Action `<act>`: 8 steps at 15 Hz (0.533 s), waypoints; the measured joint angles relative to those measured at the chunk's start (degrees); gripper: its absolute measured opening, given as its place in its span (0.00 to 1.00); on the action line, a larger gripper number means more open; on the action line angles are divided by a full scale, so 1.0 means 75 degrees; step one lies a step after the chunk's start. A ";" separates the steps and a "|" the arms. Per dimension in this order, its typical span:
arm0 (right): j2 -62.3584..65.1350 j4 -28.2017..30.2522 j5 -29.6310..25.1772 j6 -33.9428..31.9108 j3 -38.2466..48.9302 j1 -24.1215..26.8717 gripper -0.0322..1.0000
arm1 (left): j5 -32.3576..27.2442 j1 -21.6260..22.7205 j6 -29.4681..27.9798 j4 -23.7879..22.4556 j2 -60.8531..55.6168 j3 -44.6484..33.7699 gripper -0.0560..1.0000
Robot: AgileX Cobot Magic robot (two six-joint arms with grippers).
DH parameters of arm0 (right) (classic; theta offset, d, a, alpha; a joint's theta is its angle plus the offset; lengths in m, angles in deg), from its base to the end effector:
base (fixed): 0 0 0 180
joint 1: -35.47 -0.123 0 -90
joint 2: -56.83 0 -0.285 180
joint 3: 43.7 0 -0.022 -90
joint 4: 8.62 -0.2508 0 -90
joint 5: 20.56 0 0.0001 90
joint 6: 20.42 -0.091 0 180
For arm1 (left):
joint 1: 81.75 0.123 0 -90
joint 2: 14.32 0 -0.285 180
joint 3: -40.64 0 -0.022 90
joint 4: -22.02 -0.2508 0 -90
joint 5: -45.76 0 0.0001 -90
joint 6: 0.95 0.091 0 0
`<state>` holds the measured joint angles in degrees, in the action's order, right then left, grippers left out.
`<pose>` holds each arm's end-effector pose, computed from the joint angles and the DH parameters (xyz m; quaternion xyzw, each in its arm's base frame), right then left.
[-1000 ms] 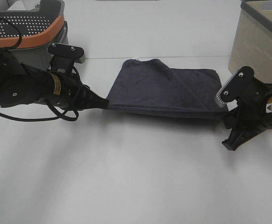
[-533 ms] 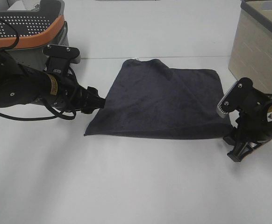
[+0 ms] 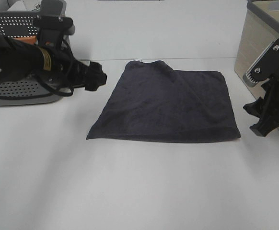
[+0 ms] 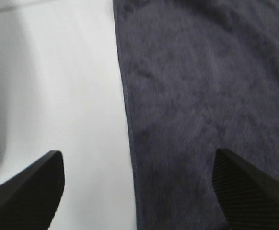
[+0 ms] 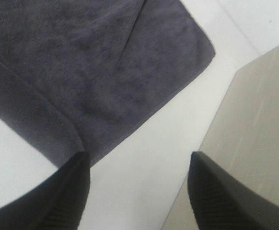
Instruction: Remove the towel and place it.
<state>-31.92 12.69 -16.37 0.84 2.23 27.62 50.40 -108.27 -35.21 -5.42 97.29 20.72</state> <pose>0.2537 0.0374 0.1877 -0.3918 0.8203 -0.1126 0.4011 0.3381 -0.1724 0.1828 0.1609 0.8819 -0.1433 0.4194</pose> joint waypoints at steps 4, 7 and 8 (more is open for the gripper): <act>0.1031 -0.0031 -0.0153 -0.0008 -0.0573 0.0000 0.61 | -0.0772 0.0000 -0.0061 -0.0008 -0.0573 0.1306 0.79; 0.1154 -0.0634 -0.0871 -0.0130 -0.1696 0.0000 0.61 | -0.1940 0.0015 0.0306 -0.0031 -0.0573 0.2544 0.79; 0.1123 -0.0947 -0.1413 -0.0283 -0.2231 0.0000 0.61 | -0.2552 0.0015 0.0565 -0.0031 -0.0573 0.3094 0.79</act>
<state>-23.50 5.59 -26.97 -1.28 -14.50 27.62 31.26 -108.16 -30.98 -5.65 92.99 43.92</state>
